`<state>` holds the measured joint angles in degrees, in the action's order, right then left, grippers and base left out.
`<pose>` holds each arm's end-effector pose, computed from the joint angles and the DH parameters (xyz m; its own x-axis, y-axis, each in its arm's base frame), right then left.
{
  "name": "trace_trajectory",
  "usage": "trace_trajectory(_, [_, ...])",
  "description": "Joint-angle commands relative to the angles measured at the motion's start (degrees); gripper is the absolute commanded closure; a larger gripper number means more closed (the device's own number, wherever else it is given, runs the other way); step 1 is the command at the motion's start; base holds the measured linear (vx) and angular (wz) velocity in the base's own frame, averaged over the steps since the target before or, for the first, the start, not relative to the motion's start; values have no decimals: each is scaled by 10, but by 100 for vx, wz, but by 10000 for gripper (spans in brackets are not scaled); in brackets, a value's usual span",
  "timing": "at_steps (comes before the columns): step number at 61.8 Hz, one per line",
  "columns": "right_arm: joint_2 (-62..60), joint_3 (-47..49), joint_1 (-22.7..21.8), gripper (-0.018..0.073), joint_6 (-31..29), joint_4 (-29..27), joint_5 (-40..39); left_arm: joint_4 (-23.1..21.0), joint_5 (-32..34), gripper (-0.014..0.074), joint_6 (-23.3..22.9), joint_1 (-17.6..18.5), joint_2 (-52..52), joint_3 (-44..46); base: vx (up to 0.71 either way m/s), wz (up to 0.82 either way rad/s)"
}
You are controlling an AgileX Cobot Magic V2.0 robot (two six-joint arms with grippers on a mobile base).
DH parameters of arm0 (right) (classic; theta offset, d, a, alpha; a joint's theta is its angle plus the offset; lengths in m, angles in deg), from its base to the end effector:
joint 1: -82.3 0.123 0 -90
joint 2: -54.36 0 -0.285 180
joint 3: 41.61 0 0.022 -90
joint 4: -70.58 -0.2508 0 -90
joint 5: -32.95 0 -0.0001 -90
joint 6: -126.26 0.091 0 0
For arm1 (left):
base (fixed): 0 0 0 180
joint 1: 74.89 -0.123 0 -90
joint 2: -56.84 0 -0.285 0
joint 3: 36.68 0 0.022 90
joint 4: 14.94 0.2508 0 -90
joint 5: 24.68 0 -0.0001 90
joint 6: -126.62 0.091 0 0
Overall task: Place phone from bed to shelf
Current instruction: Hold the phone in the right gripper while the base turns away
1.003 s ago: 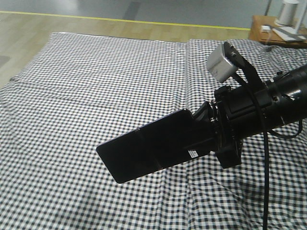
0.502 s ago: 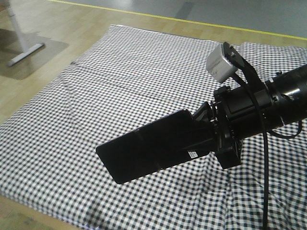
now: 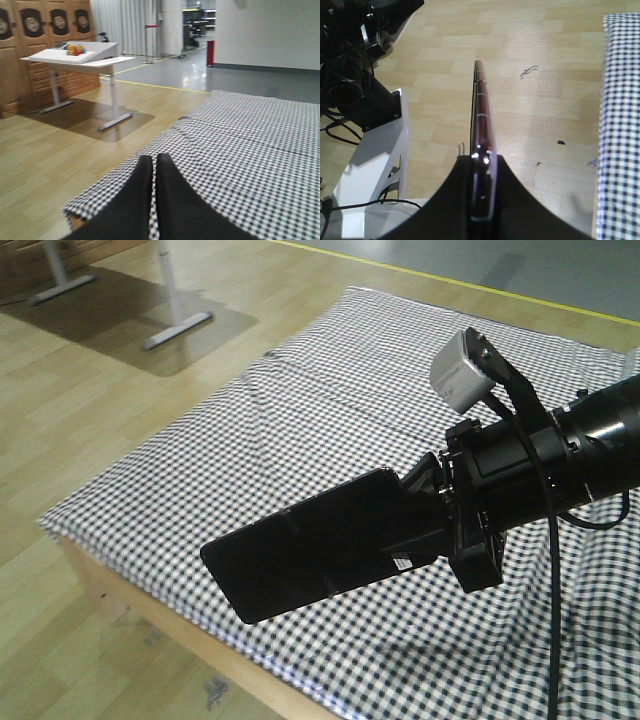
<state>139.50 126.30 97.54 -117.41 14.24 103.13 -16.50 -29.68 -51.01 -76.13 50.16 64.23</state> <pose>0.2244 0.1350 0.3463 -0.4024 -0.4948 -0.7702 -0.9138 0.2680 0.3053 0.0564 0.0010 0.1953 -0.0137 0.0139 -0.9998 -0.0191 0.9997 0.0142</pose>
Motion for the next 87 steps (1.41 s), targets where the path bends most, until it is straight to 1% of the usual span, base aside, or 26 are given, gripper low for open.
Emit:
trace_trajectory(1, [-19,13,0,561,-2,-41,36,-6,41,595,-5,3,4,14,-12,45])
trace_trajectory(38, [-19,13,0,561,-2,-41,36,-6,41,595,-5,3,4,14,-13,52])
trace_trajectory(87, [-19,13,0,561,-2,-41,36,-6,41,595,-5,3,4,14,-16,63])
